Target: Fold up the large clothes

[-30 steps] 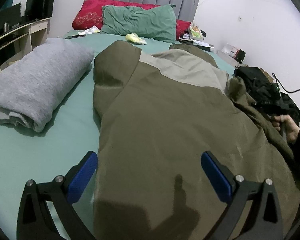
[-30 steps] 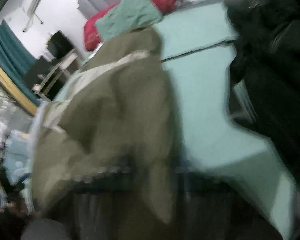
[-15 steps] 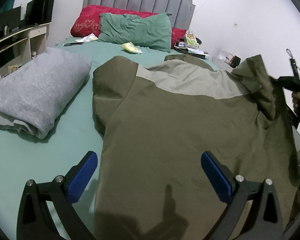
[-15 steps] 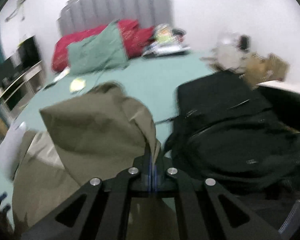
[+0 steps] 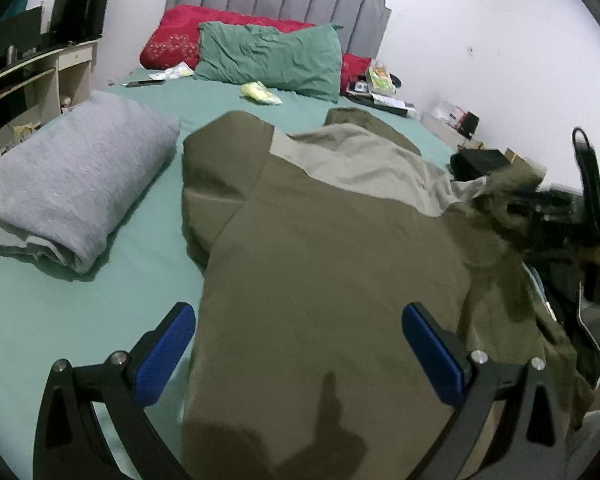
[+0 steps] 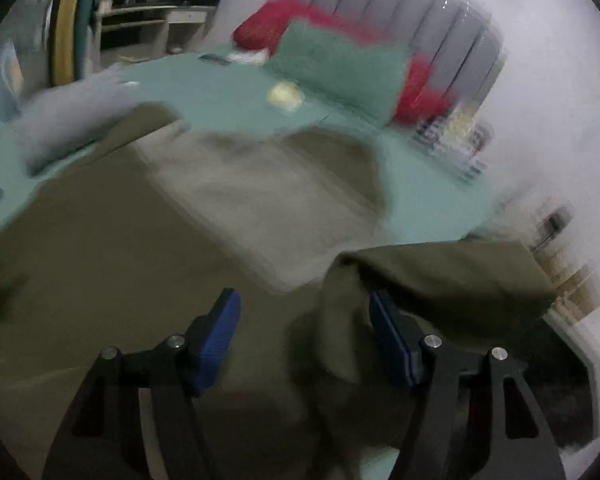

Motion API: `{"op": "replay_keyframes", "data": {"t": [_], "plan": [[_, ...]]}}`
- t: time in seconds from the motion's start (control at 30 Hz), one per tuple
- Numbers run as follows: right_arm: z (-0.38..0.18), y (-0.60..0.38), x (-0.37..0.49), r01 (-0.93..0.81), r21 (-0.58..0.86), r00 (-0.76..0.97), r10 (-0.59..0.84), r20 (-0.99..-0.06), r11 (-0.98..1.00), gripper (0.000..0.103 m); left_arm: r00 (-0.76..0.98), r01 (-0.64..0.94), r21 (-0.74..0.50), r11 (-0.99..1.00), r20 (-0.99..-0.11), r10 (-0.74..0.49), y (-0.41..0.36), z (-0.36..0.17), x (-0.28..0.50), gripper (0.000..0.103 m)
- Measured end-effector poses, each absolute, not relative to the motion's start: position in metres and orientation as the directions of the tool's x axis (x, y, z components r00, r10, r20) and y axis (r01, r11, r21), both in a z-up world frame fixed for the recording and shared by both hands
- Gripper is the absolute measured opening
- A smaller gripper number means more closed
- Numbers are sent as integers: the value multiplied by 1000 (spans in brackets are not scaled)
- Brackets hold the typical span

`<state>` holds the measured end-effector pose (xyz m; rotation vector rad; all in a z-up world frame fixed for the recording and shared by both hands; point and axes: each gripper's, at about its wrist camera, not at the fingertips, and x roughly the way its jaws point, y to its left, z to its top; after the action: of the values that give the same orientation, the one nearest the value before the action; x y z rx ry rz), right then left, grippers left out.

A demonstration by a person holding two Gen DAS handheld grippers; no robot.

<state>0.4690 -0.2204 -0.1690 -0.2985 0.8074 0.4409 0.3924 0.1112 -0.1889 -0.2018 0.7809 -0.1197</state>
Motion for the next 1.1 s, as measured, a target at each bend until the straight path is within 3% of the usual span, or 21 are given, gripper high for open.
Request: {"op": "replay_keyframes", "data": {"t": [0.1,0.23,0.3,0.4,0.43,0.57,0.6,0.63,0.67,0.87,1.0,1.1], "plan": [[-169,-294,465,-366,151,635,365,-680,918,64,699,40,-220,975,-691,-184,108,-192,391,103],[-182,-399,447,-76,235,769,207,-605,969,80,694,40,-221,974,-695,-187,109,-195,392,103],[-210,-455,455,60,374,752,204,-627,926,81,692,38,-220,975,-698,-184,109,-197,393,103],[-251,-494,464,94,583,744,332,-580,807,82,690,36,-218,975,-701,-182,109,-201,396,103],[-267,-497,469,98,627,730,373,-573,773,88,690,36,-214,976,-701,-179,108,-202,396,103],[-299,-476,500,90,649,663,441,-605,756,90,683,38,-206,978,-709,-176,106,-208,398,103],[-301,-471,504,75,652,663,451,-598,755,72,682,38,-200,979,-710,-172,105,-209,398,103],[-305,-458,509,71,646,660,450,-602,760,8,680,37,-198,980,-713,-170,105,-210,398,103],[-299,-458,512,86,614,652,422,-630,785,6,678,37,-199,979,-715,-171,106,-211,399,103],[-189,-497,488,101,480,818,202,-539,871,4,699,25,-226,974,-692,-179,114,-200,394,103],[-60,-511,463,119,353,917,33,-398,928,4,728,17,-251,968,-661,-184,123,-184,389,103],[20,-481,444,77,229,952,-3,-306,970,4,749,4,-269,963,-637,-182,131,-173,385,103]]}}
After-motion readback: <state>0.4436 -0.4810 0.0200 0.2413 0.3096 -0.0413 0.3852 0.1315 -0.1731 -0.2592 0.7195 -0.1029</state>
